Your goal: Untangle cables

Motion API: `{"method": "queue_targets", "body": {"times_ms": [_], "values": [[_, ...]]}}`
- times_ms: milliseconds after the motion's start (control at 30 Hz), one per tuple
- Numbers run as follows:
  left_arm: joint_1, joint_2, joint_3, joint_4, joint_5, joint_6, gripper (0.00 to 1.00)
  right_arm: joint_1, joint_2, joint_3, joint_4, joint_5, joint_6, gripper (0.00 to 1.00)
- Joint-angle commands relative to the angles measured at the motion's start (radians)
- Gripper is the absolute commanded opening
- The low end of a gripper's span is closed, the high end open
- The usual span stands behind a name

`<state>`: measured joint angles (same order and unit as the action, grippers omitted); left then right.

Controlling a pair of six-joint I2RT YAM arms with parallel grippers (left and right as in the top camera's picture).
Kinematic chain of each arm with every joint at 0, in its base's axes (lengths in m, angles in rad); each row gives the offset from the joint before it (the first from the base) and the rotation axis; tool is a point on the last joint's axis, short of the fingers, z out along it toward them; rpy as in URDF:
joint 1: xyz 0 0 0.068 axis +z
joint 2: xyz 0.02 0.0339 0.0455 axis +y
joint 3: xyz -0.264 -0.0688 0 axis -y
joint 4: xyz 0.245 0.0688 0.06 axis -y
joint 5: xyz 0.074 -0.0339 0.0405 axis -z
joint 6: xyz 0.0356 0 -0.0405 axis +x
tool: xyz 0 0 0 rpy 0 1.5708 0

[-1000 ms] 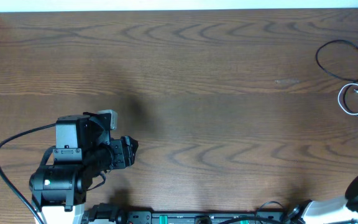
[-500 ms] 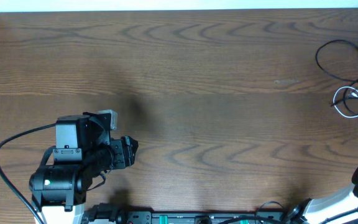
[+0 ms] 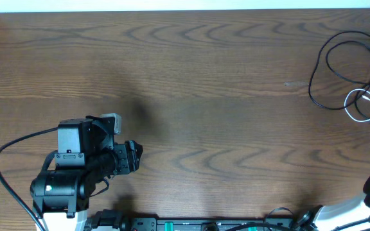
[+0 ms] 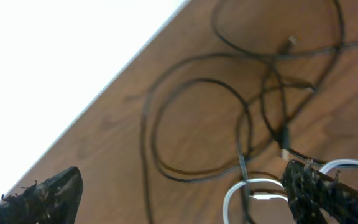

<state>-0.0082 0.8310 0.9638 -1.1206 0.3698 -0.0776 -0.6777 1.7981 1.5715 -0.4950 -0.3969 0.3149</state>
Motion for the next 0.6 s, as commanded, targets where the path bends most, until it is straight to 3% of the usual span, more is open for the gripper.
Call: {"method": "queue_targets", "body": {"times_ms": [0,167,200,300,367,500,567], "values": [[0.004,-0.003,0.006,-0.004,0.016,0.005,0.64,0.006,-0.091,0.003,0.007,-0.127,0.013,0.99],[0.004,-0.002,0.006,0.003,0.015,0.026,0.64,0.081,-0.119,0.003,-0.044,-0.224,-0.095,0.98],[0.004,-0.002,0.006,0.003,0.015,0.026,0.64,0.105,-0.119,0.002,-0.067,-0.223,-0.135,0.94],[0.004,-0.003,0.006,0.003,0.015,0.026,0.64,0.205,-0.100,0.002,-0.141,-0.158,-0.298,0.69],[0.004,-0.003,0.006,0.003,0.016,0.026,0.64,0.275,-0.079,0.002,-0.175,-0.053,-0.362,0.62],[0.004,-0.003,0.006,0.002,0.016,0.026,0.64,0.388,-0.028,0.002,-0.189,0.175,-0.422,0.63],[0.004,-0.003,0.006,0.002,0.016,0.026,0.64,0.426,-0.002,0.002,-0.180,0.276,-0.420,0.70]]}}
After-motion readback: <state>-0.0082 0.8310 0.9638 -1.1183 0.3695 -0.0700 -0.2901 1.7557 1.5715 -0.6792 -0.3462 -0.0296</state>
